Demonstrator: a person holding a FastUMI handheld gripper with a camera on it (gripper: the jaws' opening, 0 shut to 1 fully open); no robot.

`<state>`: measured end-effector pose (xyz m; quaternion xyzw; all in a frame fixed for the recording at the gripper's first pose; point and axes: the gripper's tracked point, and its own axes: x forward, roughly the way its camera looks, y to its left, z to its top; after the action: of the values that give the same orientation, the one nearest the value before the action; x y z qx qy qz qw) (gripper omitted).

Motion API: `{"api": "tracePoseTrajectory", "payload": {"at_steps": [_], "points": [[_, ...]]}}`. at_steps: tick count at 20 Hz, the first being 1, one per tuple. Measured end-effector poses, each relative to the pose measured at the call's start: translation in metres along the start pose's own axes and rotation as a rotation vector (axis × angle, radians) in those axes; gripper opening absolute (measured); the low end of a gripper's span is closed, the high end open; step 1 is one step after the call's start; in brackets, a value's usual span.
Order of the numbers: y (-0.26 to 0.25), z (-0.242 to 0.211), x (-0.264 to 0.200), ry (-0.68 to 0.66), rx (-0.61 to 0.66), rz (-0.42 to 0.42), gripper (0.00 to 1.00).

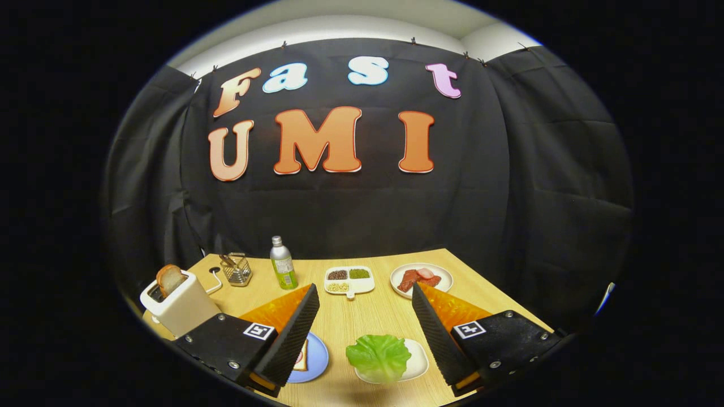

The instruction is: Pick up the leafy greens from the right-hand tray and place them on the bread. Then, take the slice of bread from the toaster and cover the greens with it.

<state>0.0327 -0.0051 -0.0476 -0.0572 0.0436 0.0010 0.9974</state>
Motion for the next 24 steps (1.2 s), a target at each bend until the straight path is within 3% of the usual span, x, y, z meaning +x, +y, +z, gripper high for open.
{"api": "tracePoseTrajectory", "payload": {"at_steps": [11, 24], "points": [[-0.011, -0.097, 0.041, 0.201, -0.11, 0.012, 0.99], [-0.029, -0.193, 0.07, 0.432, -0.128, 0.039, 1.0]]}}
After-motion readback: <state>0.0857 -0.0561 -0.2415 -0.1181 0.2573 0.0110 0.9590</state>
